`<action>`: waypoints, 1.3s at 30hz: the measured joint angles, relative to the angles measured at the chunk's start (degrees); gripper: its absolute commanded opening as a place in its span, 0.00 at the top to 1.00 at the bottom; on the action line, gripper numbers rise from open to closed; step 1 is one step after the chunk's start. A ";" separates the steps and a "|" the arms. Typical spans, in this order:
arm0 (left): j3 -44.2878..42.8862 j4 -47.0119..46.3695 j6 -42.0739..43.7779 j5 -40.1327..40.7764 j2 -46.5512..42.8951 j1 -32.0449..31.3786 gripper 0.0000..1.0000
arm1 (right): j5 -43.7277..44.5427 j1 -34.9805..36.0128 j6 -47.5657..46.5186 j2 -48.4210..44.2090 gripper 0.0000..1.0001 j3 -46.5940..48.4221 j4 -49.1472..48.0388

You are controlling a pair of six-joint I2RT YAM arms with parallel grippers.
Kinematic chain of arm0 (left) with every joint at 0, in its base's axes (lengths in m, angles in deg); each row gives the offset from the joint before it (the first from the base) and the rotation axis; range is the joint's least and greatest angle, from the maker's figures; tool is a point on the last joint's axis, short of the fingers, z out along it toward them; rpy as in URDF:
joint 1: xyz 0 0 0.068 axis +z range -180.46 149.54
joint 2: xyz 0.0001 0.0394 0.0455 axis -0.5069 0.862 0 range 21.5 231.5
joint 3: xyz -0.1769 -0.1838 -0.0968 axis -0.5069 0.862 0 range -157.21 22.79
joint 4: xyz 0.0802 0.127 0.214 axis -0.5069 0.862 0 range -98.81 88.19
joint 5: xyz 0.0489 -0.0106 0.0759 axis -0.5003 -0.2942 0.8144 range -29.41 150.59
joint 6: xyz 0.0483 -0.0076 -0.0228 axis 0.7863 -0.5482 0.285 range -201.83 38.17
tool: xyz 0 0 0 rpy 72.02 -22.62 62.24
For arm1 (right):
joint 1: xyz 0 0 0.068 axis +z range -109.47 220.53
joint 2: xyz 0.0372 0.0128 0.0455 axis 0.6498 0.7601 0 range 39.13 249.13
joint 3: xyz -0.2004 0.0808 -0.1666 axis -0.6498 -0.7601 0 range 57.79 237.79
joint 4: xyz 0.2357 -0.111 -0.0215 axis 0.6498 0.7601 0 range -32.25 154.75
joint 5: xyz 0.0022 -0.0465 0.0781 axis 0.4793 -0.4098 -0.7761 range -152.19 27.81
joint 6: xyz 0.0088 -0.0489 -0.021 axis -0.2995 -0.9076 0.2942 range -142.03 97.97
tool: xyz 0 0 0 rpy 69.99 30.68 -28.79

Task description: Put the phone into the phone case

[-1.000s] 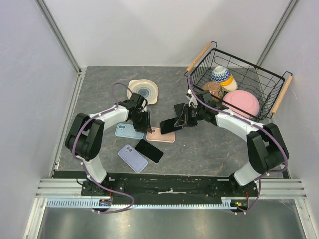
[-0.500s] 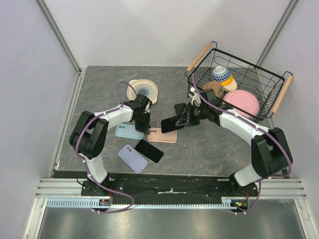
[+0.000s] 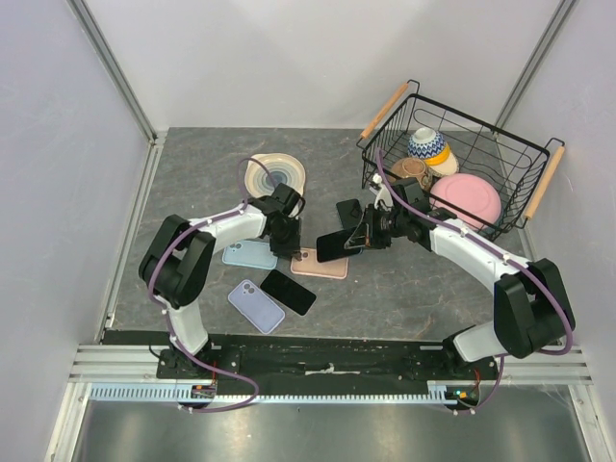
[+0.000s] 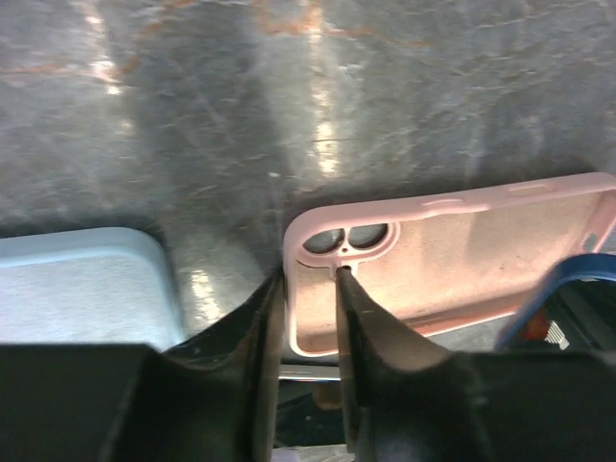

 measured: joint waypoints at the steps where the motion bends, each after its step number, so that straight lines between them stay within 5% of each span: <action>1: 0.02 -0.50 -0.39 -0.59 0.00 -0.37 0.53 | 0.15 0.00 0.00 0.00 1.00 0.00 -0.02; 9: 0.46 -1.05 -0.76 -3.48 -1.53 -1.49 0.45 | 0.85 0.00 0.33 1.29 1.00 0.00 -0.35; 21: 7.39 -5.53 -0.94 -13.94 -10.19 9.97 0.46 | -0.13 1.57 4.83 4.72 1.00 0.00 -5.95; 39: 14.40 -15.28 -3.87 -20.28 -8.68 9.86 0.48 | -3.37 3.43 12.46 9.25 1.00 -6.64 -16.24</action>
